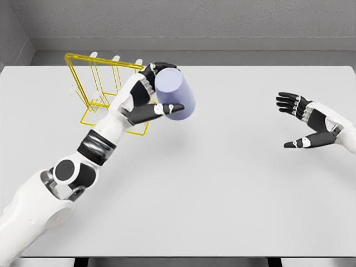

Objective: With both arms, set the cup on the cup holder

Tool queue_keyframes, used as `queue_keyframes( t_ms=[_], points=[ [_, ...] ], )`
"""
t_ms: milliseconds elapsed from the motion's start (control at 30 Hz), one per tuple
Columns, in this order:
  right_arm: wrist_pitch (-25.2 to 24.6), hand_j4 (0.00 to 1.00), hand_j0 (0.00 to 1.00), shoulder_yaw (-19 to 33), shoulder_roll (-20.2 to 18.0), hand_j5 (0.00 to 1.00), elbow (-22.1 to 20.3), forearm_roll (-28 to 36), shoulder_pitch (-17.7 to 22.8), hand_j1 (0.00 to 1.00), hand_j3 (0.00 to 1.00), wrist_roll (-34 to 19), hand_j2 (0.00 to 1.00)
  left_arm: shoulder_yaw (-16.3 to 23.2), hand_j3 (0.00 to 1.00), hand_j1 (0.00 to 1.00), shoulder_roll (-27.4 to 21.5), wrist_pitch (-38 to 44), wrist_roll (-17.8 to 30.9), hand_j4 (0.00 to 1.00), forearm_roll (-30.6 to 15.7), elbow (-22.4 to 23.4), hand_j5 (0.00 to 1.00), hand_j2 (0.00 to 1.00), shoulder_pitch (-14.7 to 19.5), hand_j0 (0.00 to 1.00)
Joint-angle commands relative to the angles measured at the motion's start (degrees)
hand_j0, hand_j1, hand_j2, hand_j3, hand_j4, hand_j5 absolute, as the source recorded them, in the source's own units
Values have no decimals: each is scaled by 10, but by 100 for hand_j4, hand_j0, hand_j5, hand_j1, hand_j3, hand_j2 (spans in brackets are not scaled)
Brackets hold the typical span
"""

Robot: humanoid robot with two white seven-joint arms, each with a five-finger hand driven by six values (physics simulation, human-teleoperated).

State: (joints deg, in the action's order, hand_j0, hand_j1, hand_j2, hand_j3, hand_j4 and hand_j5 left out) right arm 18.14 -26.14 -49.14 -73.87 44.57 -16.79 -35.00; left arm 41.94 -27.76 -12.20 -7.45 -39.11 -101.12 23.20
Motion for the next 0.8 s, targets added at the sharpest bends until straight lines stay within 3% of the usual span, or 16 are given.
queue_keyframes(
  t_ms=[0,633,767],
  points=[
    [0,100,100,0,-1,100,-1,3,0,100,100,0,100,0,53,53,-15,-21,1,53,-16,0,53,53,0,53],
    [0,100,100,-1,-1,100,-1,4,0,100,100,0,100,-2,53,53,-36,-80,2,53,-47,0,53,53,16,53],
    [0,100,100,-1,-1,100,0,3,0,100,100,0,100,-8,53,53,-60,-82,2,53,-65,0,53,53,17,53]
  ],
)
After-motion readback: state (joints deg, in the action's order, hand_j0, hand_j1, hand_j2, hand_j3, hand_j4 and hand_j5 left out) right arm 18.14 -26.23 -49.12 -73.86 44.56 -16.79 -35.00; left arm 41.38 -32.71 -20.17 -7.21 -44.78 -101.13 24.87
